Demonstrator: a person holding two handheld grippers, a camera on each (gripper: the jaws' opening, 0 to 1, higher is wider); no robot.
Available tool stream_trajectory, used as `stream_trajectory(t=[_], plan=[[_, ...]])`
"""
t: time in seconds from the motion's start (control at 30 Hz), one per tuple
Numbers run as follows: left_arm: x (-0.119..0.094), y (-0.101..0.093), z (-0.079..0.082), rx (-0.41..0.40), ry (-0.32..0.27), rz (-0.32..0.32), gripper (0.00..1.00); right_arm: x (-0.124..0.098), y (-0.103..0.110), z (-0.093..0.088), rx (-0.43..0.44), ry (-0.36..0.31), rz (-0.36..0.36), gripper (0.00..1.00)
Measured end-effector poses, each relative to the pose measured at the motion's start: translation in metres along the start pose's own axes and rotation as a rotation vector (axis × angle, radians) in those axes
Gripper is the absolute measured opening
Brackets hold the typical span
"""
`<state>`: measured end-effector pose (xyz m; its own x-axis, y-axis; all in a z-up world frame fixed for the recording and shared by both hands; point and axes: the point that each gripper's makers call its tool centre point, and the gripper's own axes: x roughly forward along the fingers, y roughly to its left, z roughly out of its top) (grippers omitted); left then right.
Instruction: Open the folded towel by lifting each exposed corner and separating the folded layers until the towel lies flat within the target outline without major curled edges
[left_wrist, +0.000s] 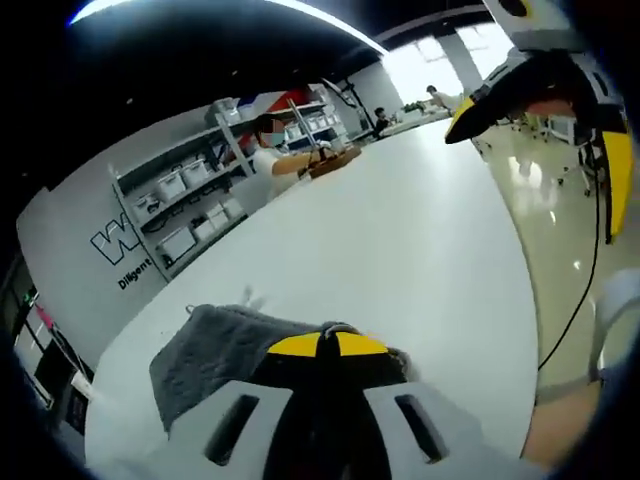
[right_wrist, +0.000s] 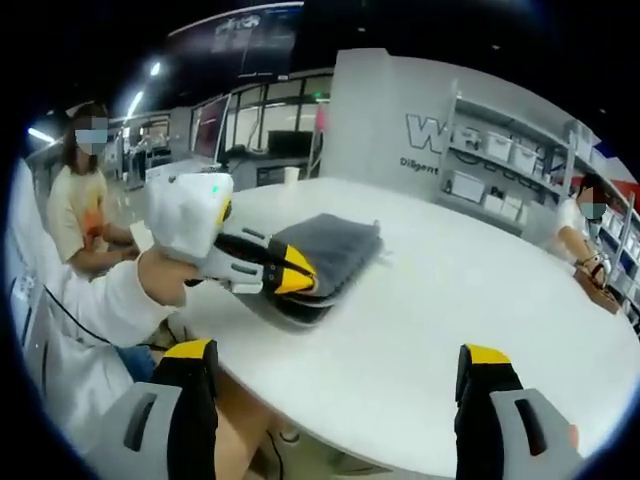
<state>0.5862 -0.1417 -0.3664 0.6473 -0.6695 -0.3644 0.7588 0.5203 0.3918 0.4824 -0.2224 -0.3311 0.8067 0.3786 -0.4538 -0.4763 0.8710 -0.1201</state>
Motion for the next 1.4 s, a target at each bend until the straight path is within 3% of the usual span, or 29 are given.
stream_trajectory(t=[0.07, 0.17, 0.23, 0.27, 0.33, 0.5, 0.63, 0.8, 0.9, 0.97, 1.17, 1.27, 1.4], plan=[[-0.004, 0.006, 0.003, -0.081, -0.031, -0.038, 0.02, 0.0, -0.002, 0.0, 0.005, -0.001, -0.01, 0.99], [-0.017, 0.027, 0.012, -0.257, -0.121, -0.069, 0.02, -0.001, -0.004, 0.0, 0.008, 0.001, -0.02, 0.99], [-0.03, 0.054, 0.016, -0.363, -0.189, -0.045, 0.02, 0.0, -0.004, 0.0, 0.009, 0.001, -0.022, 0.99], [-0.034, 0.063, 0.015, -0.378, -0.199, -0.026, 0.02, 0.0, -0.003, 0.0, 0.01, 0.002, -0.021, 0.99], [-0.049, 0.097, 0.007, -0.412, -0.213, 0.061, 0.02, 0.001, -0.002, 0.0, 0.009, 0.004, -0.019, 0.99], [-0.092, 0.162, -0.019, -0.43, -0.212, 0.268, 0.02, 0.003, 0.0, 0.002, 0.008, -0.001, -0.009, 0.99], [-0.137, 0.196, -0.058, -0.391, -0.142, 0.433, 0.02, 0.005, 0.001, 0.002, 0.013, -0.003, 0.001, 0.99], [-0.182, 0.2, -0.117, -0.372, 0.015, 0.576, 0.02, 0.006, 0.0, 0.001, 0.015, 0.0, 0.001, 0.99], [-0.201, 0.184, -0.15, -0.35, 0.129, 0.611, 0.02, 0.008, 0.0, 0.0, 0.014, 0.006, 0.001, 0.99], [-0.206, 0.168, -0.165, -0.346, 0.184, 0.598, 0.02, 0.009, 0.001, 0.0, 0.014, 0.009, 0.004, 0.99], [-0.216, 0.145, -0.177, -0.358, 0.222, 0.578, 0.02, 0.012, 0.003, 0.0, 0.009, 0.017, 0.014, 0.99], [-0.219, 0.144, -0.177, -0.446, 0.175, 0.565, 0.04, 0.011, 0.003, 0.001, 0.011, 0.012, 0.015, 0.99], [-0.234, 0.148, -0.17, -0.509, 0.124, 0.581, 0.17, 0.009, 0.0, 0.001, 0.012, 0.011, 0.007, 0.99]])
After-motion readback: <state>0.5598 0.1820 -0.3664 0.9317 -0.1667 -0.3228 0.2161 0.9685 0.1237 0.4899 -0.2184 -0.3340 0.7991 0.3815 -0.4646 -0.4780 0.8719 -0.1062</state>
